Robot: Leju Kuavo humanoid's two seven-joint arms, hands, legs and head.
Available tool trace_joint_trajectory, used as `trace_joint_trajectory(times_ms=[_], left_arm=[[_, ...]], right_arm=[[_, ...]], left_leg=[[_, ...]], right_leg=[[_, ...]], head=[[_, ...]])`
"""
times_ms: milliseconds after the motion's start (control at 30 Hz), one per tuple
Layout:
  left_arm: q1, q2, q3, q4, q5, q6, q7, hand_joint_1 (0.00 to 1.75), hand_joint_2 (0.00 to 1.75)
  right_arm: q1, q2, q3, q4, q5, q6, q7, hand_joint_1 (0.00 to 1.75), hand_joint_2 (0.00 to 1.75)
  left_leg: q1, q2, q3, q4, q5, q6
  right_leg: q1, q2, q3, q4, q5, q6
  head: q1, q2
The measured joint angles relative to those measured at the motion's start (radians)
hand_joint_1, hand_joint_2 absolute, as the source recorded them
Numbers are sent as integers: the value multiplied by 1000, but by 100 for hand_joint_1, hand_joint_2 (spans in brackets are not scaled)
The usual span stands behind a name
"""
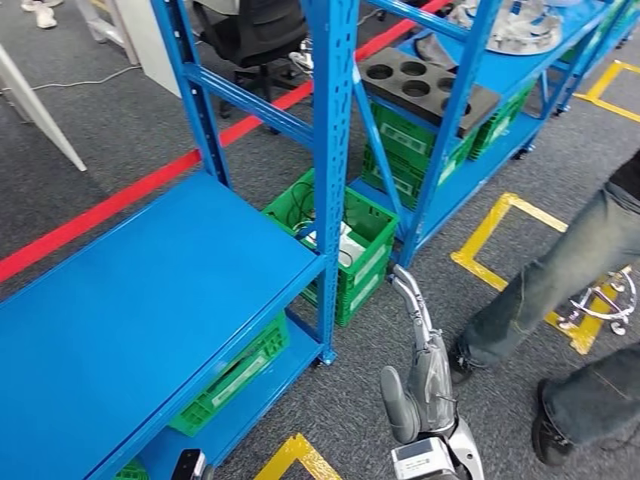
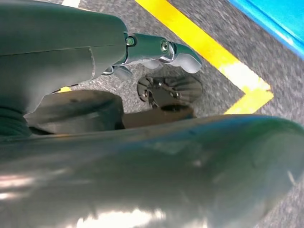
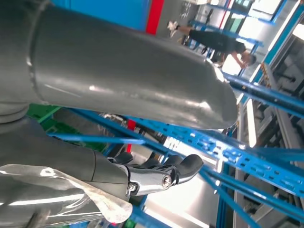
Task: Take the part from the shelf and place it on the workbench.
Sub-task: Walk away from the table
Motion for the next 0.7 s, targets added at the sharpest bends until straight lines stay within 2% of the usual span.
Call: trace_joint_trajectory(times_ms=[33,67,100,133,167,200,267,300,333,400,433,467,500,533,567,633,667,700], left_arm=[[1,0,0,0,0,0,0,0,0],[1,0,0,0,0,0,0,0,0],[0,-1,0,0,0,0,0,0,0],[-1,-1,0,0,0,0,0,0,0],[-2,-1,0,0,0,0,0,0,0],[-2,-1,0,0,0,0,0,0,0],[2,1,0,0,0,0,1,0,0],[4,1,0,0,0,0,1,0,0],[4,1,0,0,0,0,1,0,0],[0,0,0,0,0,0,1,0,0],[-1,0,0,0,0,0,1,0,0],[-1,0,0,0,0,0,1,0,0],[1,0,-1,0,0,0,1,0,0],[2,0,-1,0,0,0,1,0,0],[4,0,-1,0,0,0,1,0,0],[3,1,-1,0,0,-1,1,0,0],[1,1,-1,0,0,-1,1,0,0],[1,2,-1,0,0,-1,1,0,0]], right_arm=[[0,0,0,0,0,0,0,0,0],[0,0,0,0,0,0,0,0,0],[0,0,0,0,0,0,0,0,0],[0,0,0,0,0,0,0,0,0],[1,0,0,0,0,0,0,0,0],[2,0,0,0,0,-1,0,0,0],[2,0,-1,0,0,-1,0,0,0],[1,0,-1,0,0,-1,0,0,0],[1,0,0,0,1,-1,-1,0,0],[4,0,-1,0,1,-2,-1,0,0],[6,0,-1,0,1,-2,-1,0,0],[7,0,-1,0,1,-2,-1,0,0],[8,0,-2,0,1,-2,-1,0,0],[8,0,-2,0,1,-2,-1,0,0],[8,0,-2,0,1,-2,-1,0,0],[7,0,-2,0,1,-2,-1,0,0],[7,0,-2,0,1,-3,-1,0,0],[7,0,-2,0,1,-3,-1,0,0]], left_leg=[[1,-15,1,1,0,-1],[2,-31,3,2,-1,-2],[2,-45,2,5,-3,-6],[3,-59,-1,9,-4,-11],[4,-72,-7,12,-3,-18],[6,-83,-13,14,-1,-25],[10,-101,-20,13,3,-37],[8,-88,-24,20,-1,-41],[6,-63,-35,45,-17,-46],[3,3,-85,154,-75,-53],[5,20,-118,223,-105,-55],[6,26,-143,275,-122,-56],[6,29,-152,297,-121,-56],[6,31,-140,275,-99,-54],[5,37,-109,219,-64,-49],[-6,81,-37,83,-13,-35],[-12,99,-16,41,-4,-28],[-18,111,-9,23,-5,-23]], right_leg=[[-1,2,9,-31,31,0],[-3,13,35,-97,75,0],[-6,39,65,-167,108,-1],[-10,63,93,-227,129,-2],[-11,82,111,-265,138,-5],[-11,91,117,-276,135,-9],[-10,71,121,-280,137,-20],[-12,58,123,-282,138,-25],[-13,42,127,-285,139,-30],[-11,8,131,-287,136,-38],[-9,-10,132,-287,135,-40],[-7,-26,132,-287,133,-41],[-5,-41,134,-287,131,-42],[-3,-55,136,-287,129,-42],[-2,-68,141,-287,126,-42],[3,-91,149,-287,119,-39],[5,-101,151,-287,116,-36],[7,-111,152,-288,114,-32]], head=[[0,0],[0,0],[0,0],[1,0],[1,0],[2,0],[2,0],[0,0],[-4,0],[-12,0],[-14,0],[-14,0],[-14,0],[-14,0],[-14,0],[-14,0],[-13,0],[-13,0]])
